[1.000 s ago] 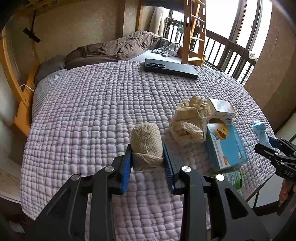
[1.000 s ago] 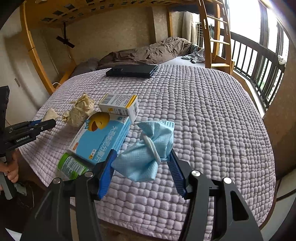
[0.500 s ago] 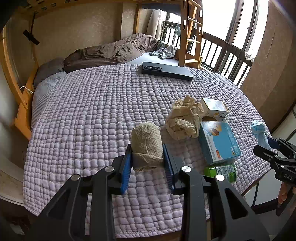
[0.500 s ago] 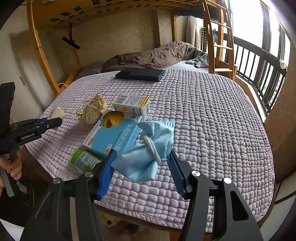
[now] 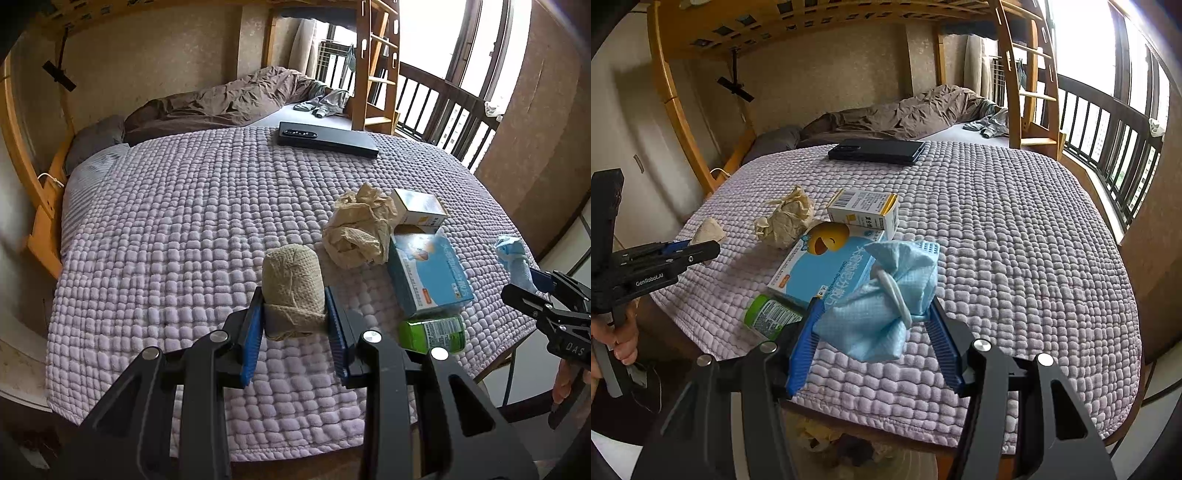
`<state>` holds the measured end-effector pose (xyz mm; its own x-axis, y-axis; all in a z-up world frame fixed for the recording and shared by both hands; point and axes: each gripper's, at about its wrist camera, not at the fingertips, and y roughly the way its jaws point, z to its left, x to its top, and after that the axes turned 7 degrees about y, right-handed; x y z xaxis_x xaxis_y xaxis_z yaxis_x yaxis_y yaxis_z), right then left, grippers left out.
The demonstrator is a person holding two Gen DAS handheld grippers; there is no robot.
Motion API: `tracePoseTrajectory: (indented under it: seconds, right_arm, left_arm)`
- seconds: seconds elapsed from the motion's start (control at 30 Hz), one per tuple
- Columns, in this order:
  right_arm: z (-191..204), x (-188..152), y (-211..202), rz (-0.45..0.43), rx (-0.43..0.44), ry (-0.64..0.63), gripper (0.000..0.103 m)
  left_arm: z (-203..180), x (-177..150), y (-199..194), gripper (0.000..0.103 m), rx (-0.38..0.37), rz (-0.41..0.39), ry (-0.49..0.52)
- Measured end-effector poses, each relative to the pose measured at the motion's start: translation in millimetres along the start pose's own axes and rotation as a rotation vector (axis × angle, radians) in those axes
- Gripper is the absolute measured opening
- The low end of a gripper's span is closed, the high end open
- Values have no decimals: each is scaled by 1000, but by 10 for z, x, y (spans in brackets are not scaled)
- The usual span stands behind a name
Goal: Collect trash
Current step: 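Carry the bandage roll and blue cloth bundle over the white bin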
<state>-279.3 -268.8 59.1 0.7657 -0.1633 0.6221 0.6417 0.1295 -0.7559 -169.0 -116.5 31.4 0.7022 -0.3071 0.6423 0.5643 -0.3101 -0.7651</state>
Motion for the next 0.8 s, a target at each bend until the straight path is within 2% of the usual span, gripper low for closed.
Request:
tracePoseTrajectory:
  seconds: [0.57, 0.8]
  right_arm:
    - [34, -119, -209, 18, 57, -30, 55]
    - [88, -192, -298, 29, 85, -49, 55]
  left_arm:
    - [-181, -90, -182, 34, 44, 15, 64]
    - [-255, -145, -240, 34, 33, 18, 98]
